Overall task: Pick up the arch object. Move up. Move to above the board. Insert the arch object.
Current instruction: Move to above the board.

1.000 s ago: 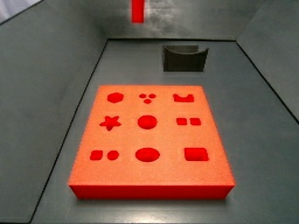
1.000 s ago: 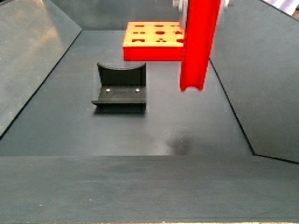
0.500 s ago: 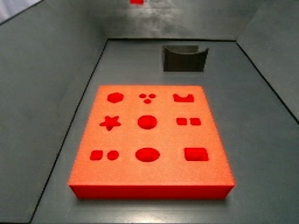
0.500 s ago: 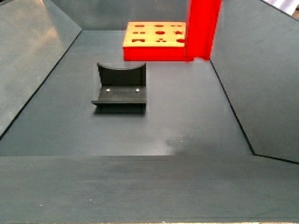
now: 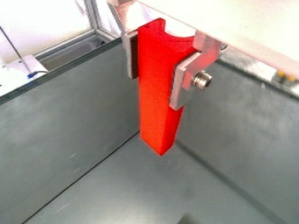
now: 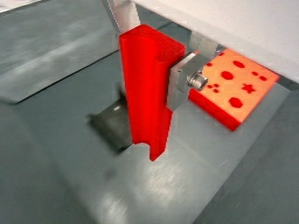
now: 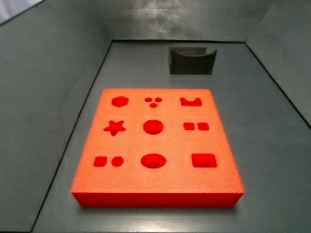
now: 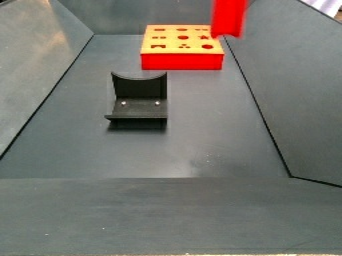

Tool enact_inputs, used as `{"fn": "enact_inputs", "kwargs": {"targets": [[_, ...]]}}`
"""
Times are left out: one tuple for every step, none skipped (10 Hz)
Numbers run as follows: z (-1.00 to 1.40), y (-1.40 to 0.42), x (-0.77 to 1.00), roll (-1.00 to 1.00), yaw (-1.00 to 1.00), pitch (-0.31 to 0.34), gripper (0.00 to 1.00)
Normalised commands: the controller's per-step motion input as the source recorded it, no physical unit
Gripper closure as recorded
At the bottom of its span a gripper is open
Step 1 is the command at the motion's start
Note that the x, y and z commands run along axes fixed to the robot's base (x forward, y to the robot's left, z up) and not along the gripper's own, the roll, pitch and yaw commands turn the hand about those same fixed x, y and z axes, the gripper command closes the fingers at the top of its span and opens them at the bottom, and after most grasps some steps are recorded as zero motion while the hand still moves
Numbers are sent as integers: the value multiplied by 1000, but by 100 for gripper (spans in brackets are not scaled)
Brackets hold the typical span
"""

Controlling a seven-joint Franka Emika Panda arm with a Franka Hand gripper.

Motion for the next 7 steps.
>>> {"fn": "enact_inputs", "kwargs": {"targets": [[-12, -1000, 69, 118, -217, 11, 100], [-11, -1000, 62, 29, -64, -26, 100], [-13, -1000, 64, 14, -31, -26, 100], [-13, -1000, 64, -9, -13, -20, 100], [-12, -1000, 62, -13, -7, -21, 100], [-11, -1000, 61, 6, 0, -17, 100], [-10, -1000, 63, -15, 6, -9, 100]]}}
